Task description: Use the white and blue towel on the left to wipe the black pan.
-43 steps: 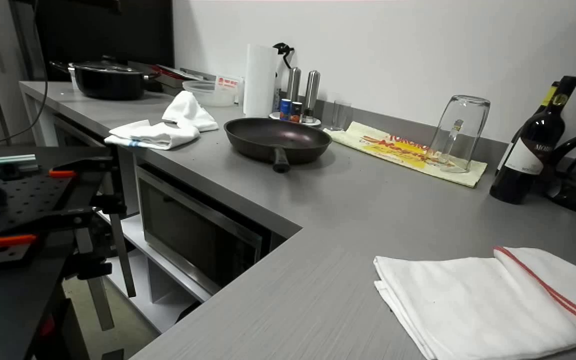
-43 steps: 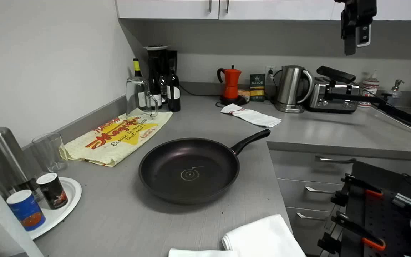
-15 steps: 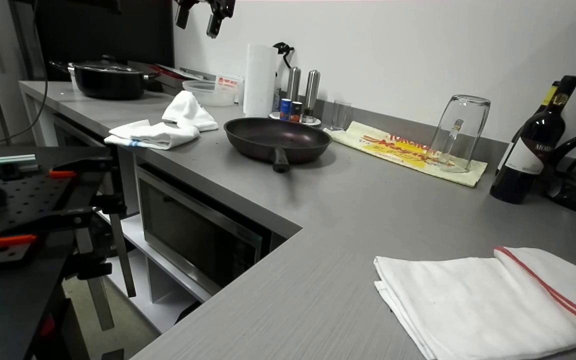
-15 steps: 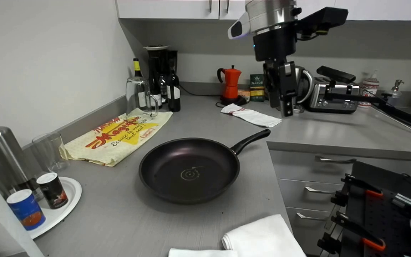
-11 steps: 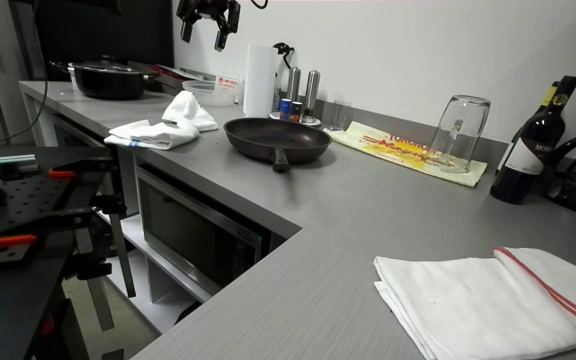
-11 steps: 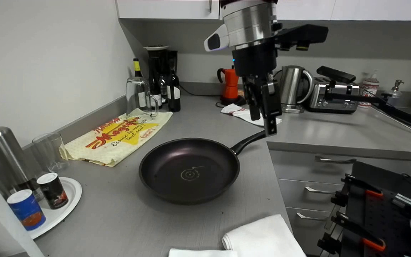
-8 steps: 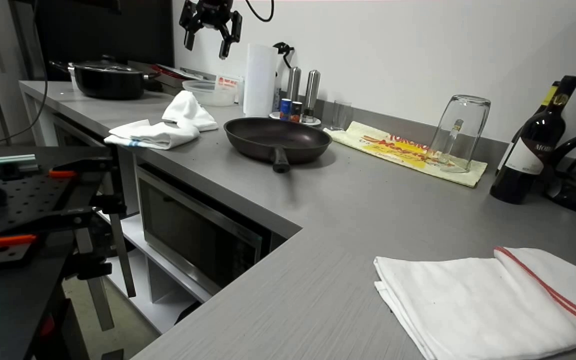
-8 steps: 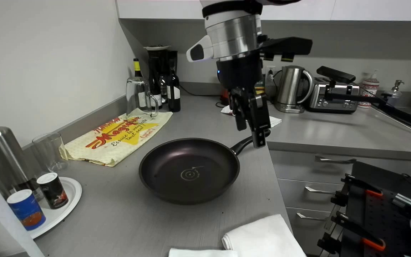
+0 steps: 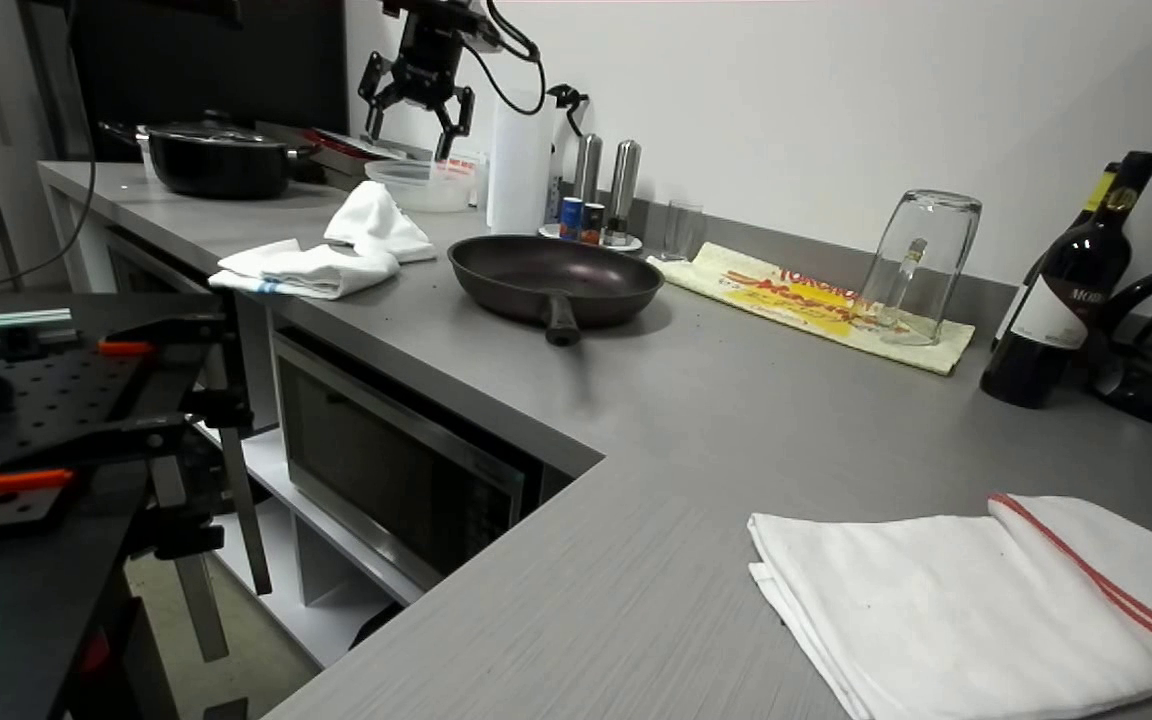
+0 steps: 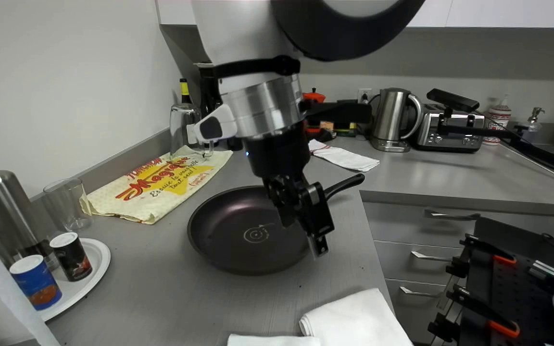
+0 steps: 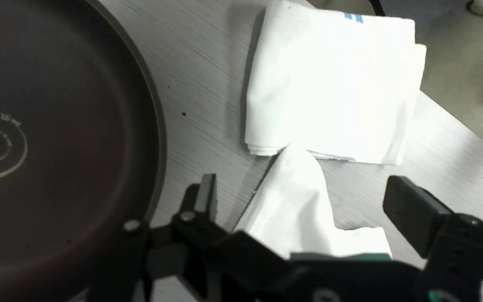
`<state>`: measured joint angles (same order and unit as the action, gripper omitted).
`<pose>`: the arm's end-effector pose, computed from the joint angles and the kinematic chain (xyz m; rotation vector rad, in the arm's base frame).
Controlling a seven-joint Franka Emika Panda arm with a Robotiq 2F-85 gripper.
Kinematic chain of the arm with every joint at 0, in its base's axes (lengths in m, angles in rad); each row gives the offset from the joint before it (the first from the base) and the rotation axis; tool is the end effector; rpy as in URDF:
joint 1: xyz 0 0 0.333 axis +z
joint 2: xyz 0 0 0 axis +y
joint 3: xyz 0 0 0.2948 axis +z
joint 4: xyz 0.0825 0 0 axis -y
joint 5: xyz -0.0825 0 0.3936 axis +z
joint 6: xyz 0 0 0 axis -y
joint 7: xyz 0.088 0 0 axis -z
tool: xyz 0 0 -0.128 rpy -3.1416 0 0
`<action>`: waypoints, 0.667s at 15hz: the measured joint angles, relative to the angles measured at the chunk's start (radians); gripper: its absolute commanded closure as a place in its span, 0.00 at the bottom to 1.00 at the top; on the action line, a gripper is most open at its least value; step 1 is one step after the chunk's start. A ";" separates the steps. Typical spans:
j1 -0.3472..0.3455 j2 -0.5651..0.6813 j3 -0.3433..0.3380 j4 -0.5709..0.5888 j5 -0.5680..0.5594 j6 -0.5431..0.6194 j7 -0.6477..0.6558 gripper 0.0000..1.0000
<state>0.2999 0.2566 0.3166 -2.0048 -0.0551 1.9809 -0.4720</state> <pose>0.4603 0.3201 0.2695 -2.6282 -1.6445 0.4184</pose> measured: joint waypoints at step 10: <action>0.090 0.272 0.077 0.207 -0.018 -0.005 -0.031 0.00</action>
<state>0.3902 0.5287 0.3939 -1.7973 -0.0726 1.9759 -0.5030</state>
